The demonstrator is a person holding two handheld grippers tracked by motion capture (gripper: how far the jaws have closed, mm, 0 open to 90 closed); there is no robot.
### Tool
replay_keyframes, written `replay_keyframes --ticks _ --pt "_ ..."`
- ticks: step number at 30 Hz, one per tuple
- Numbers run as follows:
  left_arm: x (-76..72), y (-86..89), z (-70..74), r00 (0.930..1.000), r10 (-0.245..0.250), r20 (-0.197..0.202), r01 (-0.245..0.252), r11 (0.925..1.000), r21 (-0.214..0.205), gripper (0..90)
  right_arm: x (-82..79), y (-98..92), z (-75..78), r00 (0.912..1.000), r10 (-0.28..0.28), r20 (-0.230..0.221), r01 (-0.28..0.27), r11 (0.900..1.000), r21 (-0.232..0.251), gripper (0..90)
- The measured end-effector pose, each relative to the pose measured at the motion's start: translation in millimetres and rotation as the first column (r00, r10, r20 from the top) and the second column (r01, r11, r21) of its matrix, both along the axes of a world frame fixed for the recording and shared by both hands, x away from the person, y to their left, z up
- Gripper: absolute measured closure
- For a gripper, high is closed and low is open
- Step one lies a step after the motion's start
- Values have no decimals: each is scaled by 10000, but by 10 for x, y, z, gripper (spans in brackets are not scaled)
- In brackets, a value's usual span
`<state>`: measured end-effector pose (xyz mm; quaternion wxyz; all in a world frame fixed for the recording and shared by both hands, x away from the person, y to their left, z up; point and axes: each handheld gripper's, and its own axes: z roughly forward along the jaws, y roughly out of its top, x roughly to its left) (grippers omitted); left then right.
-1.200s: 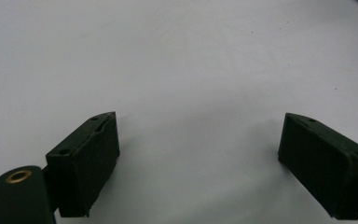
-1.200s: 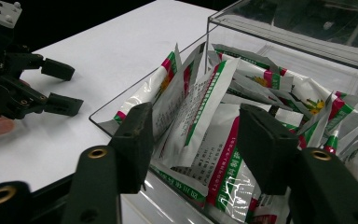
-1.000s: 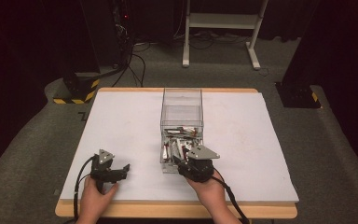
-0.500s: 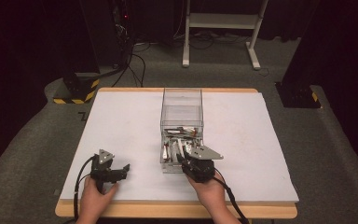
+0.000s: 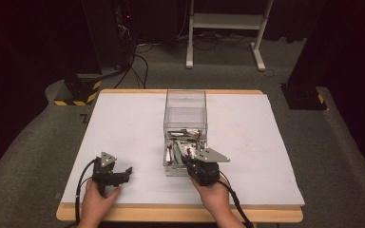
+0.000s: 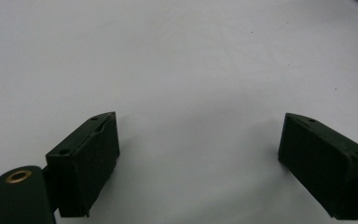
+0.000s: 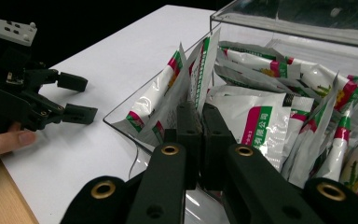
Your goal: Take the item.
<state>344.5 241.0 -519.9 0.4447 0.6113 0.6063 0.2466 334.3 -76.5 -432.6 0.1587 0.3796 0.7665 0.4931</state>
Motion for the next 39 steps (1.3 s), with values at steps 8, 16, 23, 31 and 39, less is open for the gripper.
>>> replay_keyframes --ticks 8,16,23,31,39 --pt "0 0 0 10000 1 2 -1 10000 0 125 -18 -49 76 9990 -140 419 133 9998 177 891" --pt "0 0 0 10000 -4 0 4 10000 7 125 -30 -104 140 9974 -227 684 203 9992 356 891" --pt "0 -1 0 10000 6 6 -6 10000 -4 125 -44 -143 194 9958 -315 863 275 9985 480 892" --pt "1 -3 -1 10000 19 15 -19 10000 -21 125 -64 -187 252 9921 -348 1206 280 9980 573 892" --pt "0 -1 0 10000 1 5 -1 10000 3 125 -74 -224 288 9896 -437 1372 353 9974 627 892"
